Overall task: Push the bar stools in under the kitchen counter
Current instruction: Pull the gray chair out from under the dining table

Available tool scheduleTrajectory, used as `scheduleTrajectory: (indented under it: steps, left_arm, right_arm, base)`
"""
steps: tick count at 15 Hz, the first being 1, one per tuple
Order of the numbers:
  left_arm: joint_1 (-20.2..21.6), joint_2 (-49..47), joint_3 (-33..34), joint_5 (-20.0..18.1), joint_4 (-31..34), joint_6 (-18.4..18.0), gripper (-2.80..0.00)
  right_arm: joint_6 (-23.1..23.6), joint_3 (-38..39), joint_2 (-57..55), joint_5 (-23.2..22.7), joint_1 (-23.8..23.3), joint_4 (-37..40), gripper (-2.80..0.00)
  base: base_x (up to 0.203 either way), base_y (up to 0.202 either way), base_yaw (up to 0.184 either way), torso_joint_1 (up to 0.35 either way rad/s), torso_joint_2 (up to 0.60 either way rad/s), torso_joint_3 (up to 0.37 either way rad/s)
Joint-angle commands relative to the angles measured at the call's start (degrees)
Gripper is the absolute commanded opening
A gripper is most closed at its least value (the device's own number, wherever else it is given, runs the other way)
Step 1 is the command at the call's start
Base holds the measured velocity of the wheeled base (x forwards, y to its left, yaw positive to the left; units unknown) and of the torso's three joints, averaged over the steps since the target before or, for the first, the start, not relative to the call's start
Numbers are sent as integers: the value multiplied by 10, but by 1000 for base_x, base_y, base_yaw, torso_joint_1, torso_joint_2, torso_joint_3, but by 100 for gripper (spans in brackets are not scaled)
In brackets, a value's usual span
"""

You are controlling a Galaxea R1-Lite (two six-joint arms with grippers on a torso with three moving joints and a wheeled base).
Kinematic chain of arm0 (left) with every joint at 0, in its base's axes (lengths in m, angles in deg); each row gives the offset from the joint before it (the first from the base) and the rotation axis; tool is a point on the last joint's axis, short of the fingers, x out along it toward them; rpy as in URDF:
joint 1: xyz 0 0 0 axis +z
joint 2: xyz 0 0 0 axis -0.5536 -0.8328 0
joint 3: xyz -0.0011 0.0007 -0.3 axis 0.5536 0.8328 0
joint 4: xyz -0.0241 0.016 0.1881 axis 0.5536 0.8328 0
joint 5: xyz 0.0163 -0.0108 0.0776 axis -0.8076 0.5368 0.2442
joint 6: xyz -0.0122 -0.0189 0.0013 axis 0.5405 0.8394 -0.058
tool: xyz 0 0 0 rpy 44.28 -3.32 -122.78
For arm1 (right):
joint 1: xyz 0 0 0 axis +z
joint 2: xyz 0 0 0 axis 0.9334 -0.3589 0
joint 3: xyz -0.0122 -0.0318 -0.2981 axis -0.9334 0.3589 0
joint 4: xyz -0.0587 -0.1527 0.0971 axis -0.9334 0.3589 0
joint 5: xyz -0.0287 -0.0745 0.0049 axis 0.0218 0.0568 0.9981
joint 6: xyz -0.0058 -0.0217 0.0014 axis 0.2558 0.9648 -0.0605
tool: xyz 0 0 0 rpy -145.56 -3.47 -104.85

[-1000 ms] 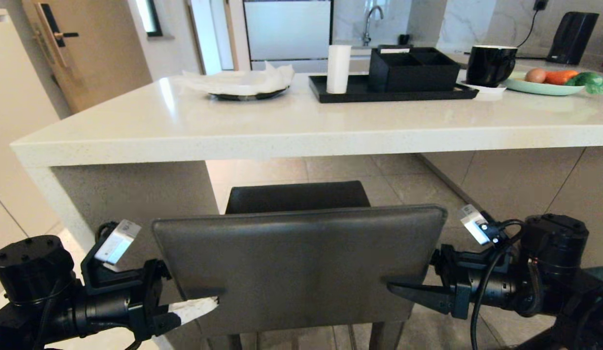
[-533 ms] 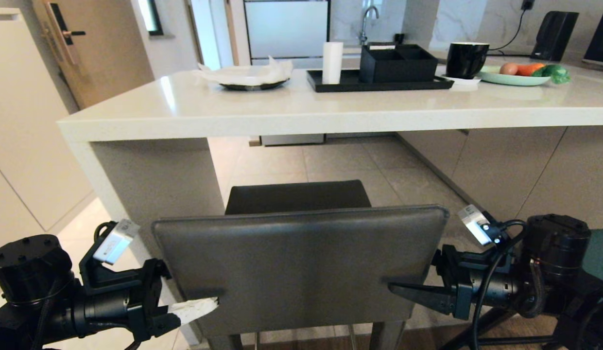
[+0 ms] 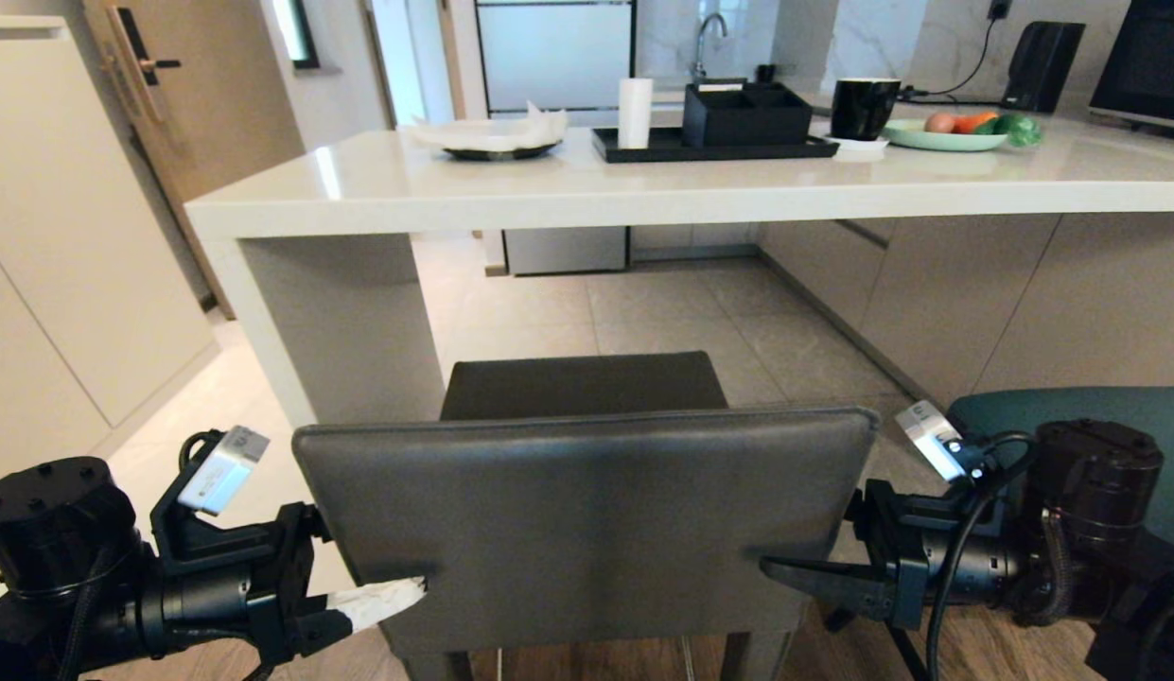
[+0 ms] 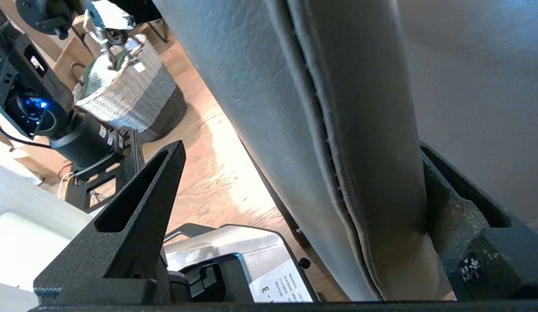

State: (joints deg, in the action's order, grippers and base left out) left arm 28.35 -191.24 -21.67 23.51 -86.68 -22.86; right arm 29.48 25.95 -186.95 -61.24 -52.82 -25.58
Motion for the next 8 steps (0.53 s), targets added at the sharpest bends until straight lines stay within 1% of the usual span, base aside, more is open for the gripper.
scheduleTrajectory:
  steps: [1, 5, 8]
  left_arm:
    - [-6, 2, 1, 0, -5, 1, 0]
    - [-16, 3, 5, 14, -5, 1, 0]
    - [-17, 3, 4, 14, -5, 1, 0]
  right_arm:
    - [0, 3, 4, -3, 0, -7, 0]
    - [0, 11, 0, -3, 0, -19, 0]
    - [0, 15, 0, -3, 0, -21, 0]
  base:
    - [-195, 0, -3, -2, -1, 2]
    - [-193, 0, -2, 0, 0, 3]
    - [-195, 0, -1, 2, 4, 4]
